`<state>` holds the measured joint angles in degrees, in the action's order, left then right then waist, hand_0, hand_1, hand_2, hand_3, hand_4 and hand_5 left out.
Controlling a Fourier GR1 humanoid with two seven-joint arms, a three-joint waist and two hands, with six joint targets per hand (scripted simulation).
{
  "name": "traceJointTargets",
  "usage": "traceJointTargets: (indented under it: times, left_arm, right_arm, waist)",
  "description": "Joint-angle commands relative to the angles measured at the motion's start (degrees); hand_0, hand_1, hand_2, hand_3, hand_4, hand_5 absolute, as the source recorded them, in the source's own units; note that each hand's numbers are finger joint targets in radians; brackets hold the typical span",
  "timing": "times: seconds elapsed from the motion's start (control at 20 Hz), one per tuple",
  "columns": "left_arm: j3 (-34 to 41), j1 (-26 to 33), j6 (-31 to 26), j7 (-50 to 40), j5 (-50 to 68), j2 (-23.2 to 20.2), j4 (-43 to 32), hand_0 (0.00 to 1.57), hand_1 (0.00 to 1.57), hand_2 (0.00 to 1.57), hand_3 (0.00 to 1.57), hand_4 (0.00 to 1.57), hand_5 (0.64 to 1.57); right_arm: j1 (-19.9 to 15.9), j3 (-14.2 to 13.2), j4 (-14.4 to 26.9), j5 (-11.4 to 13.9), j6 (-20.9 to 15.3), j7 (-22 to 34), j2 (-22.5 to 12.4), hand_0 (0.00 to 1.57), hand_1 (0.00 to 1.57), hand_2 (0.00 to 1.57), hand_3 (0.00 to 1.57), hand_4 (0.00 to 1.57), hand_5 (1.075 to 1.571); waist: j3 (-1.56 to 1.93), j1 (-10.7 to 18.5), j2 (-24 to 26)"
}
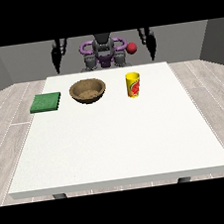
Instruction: Pick the cup and pour the ball into the bowl, then pick the bowl and place it on the pad
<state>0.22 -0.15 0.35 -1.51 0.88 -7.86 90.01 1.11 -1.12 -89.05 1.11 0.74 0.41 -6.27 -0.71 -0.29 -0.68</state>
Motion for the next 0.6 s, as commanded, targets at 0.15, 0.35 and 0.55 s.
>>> traceJointTargets:
  times: [0.15,0.35,0.55]
  left_arm:
    - [0.80,-0.77,-0.20,-4.14,0.74,-1.88,5.13,0.00,0.00,0.00,0.00,0.66,1.566]
    - [0.06,-0.81,4.00,-14.75,7.04,6.11,8.15,0.00,0.00,0.00,0.00,0.64,1.565]
    - [0.90,-3.32,7.31,-24.02,6.44,4.74,12.15,0.00,0.00,0.00,0.00,0.64,1.564]
  right_arm:
    - [-0.43,-0.71,-5.09,-0.63,0.65,4.14,-2.23,0.00,0.00,0.00,0.00,0.87,1.533]
    - [2.13,0.23,-10.60,-7.78,0.17,15.09,3.09,0.00,0.00,0.00,0.00,0.87,1.539]
    - [0.64,2.69,-19.43,-7.27,-3.69,27.78,3.74,0.00,0.00,0.00,0.00,0.86,1.532]
  waist:
    - [0.51,0.03,13.29]
    - [0.68,-4.10,22.60]
    - [0.67,-5.51,23.09]
